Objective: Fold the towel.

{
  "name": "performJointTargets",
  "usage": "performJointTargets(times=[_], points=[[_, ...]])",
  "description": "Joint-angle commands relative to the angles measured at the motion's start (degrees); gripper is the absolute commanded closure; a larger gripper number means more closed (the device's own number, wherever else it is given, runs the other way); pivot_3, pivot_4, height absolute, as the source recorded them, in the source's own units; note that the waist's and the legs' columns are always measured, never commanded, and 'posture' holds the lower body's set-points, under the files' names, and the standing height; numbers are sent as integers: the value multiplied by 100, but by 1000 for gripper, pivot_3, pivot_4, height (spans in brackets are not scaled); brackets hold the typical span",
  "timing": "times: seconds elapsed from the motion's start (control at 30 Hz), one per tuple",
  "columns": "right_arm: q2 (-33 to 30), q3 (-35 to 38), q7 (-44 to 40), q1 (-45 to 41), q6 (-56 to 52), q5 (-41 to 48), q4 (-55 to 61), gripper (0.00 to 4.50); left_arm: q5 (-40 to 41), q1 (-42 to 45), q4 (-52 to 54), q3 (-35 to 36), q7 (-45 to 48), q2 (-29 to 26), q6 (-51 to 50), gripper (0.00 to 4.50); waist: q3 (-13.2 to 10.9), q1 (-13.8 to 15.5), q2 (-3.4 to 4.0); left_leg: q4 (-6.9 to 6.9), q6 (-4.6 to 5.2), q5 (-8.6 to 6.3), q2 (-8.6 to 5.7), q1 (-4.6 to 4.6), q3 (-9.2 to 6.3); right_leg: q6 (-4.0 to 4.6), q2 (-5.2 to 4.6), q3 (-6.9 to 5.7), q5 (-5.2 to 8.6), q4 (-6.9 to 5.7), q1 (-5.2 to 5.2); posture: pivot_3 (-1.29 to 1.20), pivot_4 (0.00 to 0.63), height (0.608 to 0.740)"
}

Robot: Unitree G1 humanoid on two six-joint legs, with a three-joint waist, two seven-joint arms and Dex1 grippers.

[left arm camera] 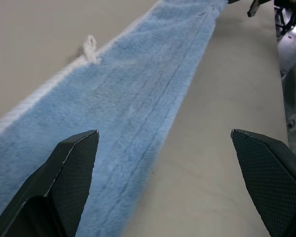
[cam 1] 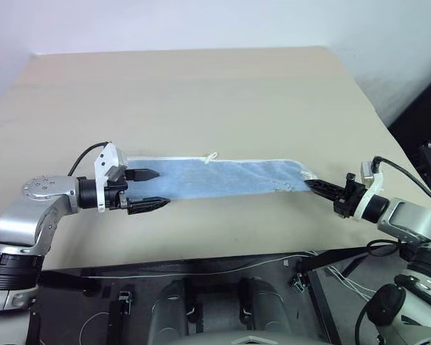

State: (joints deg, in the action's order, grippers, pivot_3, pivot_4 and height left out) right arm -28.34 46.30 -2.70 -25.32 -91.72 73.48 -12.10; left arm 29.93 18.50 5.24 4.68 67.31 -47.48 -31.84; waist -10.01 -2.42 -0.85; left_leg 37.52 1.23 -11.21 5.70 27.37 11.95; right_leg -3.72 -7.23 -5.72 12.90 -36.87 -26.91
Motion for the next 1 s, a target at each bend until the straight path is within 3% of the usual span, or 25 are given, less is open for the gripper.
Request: performJointTargets(times=[0.03, 0.2, 0.53, 0.7, 1.0], points=[[-231, -9, -212, 31, 105, 88, 148, 4454, -60, 88, -19, 8, -8, 6, 148, 0, 0, -1, 0, 2, 0, 0, 1, 0, -1, -1, 2, 0, 0, 0, 1, 0, 150, 692], [-460, -484, -603, 117, 360, -119, 597, 4454, -66, 98, -6, 3, -29, 58, 131, 0, 0, 1, 0, 9, 1, 0, 2, 0, -4, -1, 2, 0, 0, 0, 5, 0, 150, 692], [-524, -2082, -1536, -662, 763, -95, 2000, 4454, -5, 102, 86, 35, -184, 138, 57, 0, -1, 3, 2, 19, 0, -1, 12, 1, -13, 0, 9, -2, 1, -2, 5, 0, 150, 692], [-239, -2758, -1807, -947, 974, -175, 1987, 4454, -17, 32, 157, 33, -229, 136, 56, 0, -1, 7, 2, 19, 0, -1, 12, 3, -12, 1, 9, -2, 1, -1, 3, 0, 150, 692], [539, -4048, -2346, -1254, 1819, -1179, 1606, 4454, -7, -60, 269, 104, -345, 96, 44, 0, -1, -1, 2, 19, -1, -1, 12, 9, -6, 0, 9, -2, 0, -8, -8, 0, 150, 692]])
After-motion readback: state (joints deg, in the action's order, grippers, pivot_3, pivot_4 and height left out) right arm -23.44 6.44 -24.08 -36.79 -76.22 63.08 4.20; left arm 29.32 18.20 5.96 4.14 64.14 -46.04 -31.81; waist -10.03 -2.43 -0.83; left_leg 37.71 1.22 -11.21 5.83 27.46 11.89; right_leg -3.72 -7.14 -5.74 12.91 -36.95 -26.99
